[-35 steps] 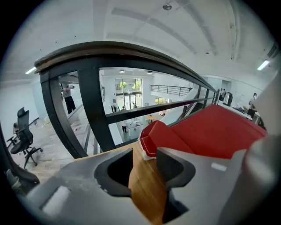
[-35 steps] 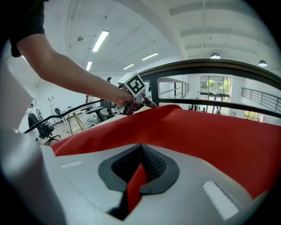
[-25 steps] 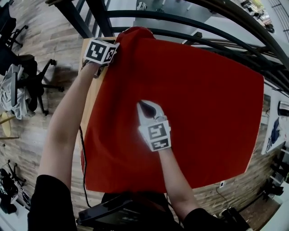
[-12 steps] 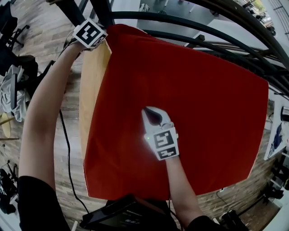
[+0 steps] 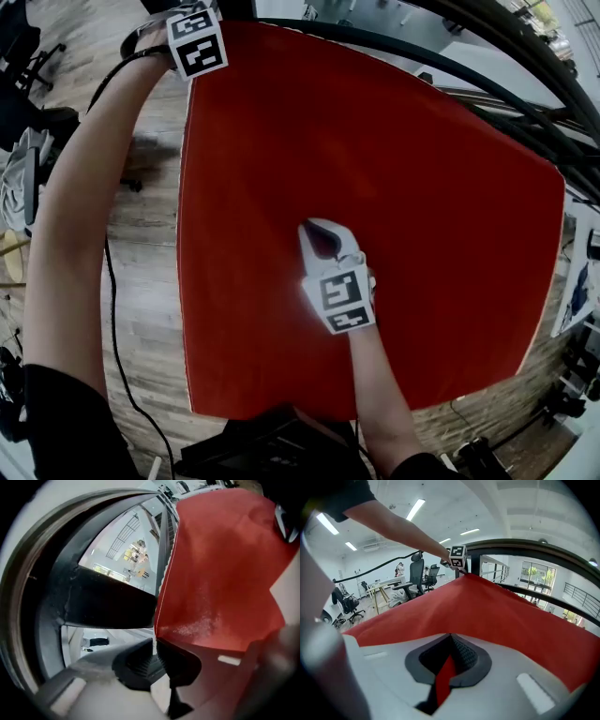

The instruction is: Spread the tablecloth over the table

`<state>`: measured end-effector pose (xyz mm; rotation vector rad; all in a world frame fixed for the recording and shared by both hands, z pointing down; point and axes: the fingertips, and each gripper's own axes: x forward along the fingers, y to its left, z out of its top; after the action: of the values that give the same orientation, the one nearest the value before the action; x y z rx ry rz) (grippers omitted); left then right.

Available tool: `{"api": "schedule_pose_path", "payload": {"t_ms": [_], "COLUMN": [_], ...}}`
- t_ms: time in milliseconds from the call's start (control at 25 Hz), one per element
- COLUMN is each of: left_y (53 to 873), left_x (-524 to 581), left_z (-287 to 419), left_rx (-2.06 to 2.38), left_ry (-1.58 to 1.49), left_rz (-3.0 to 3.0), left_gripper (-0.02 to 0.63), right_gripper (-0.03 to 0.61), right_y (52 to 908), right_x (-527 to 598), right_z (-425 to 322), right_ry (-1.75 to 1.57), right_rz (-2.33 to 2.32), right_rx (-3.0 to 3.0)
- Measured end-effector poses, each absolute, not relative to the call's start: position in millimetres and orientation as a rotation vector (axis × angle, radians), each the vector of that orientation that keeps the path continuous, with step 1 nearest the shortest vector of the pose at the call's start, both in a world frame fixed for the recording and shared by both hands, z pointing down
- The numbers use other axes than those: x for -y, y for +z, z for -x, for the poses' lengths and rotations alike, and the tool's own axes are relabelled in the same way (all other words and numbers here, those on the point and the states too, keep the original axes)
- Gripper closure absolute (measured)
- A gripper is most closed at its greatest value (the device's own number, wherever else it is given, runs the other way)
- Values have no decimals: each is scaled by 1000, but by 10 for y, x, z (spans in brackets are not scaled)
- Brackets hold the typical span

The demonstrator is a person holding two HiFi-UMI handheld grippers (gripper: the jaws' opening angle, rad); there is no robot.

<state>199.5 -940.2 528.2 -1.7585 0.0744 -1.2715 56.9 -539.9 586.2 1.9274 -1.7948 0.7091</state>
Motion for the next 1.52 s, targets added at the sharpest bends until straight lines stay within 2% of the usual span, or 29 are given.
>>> {"api": "schedule_pose_path", "payload": {"t_ms": [40, 120, 320, 360, 440, 640, 800, 1160, 1520], "left_y": [5301, 5331, 5419, 5441, 5449, 5340, 5297, 5591, 5228], "left_x": [9406, 9422, 9324, 9273, 9147, 8581, 7732, 5110, 3514], "left_z": [-1998, -1956, -1650, -1583, -1469, -1155, -728, 37, 393], "left_rx": [-95, -148, -187, -177, -155, -22, 153, 400, 323], "left_ry": [-1244, -1197, -1139, -1142, -1150, -1169, -1124, -1025, -996], "left_rz": [1758, 1835, 2080, 2123, 2197, 2348, 2503, 2873, 3044], "left_gripper": [564, 446, 431, 438, 506, 606, 607, 607, 607], "right_gripper": [569, 569, 569, 569, 569, 569, 571, 571, 571], "right_y": [5872, 5883, 5926, 5927, 5925, 5814, 5704, 5524, 5326], "right_x": [5411, 5449, 5479, 5479, 5476, 5385, 4916, 2446, 1026], "right_z": [-566, -553, -536, -537, -543, -564, -586, -754, -869], "right_ry": [712, 711, 719, 726, 741, 734, 736, 847, 819], "right_rz": [-1926, -1925, -1942, -1944, -1938, -2010, -2104, -2398, -2491], "right_rx": [1784, 1771, 1735, 1733, 1735, 1740, 1620, 1304, 1230]}}
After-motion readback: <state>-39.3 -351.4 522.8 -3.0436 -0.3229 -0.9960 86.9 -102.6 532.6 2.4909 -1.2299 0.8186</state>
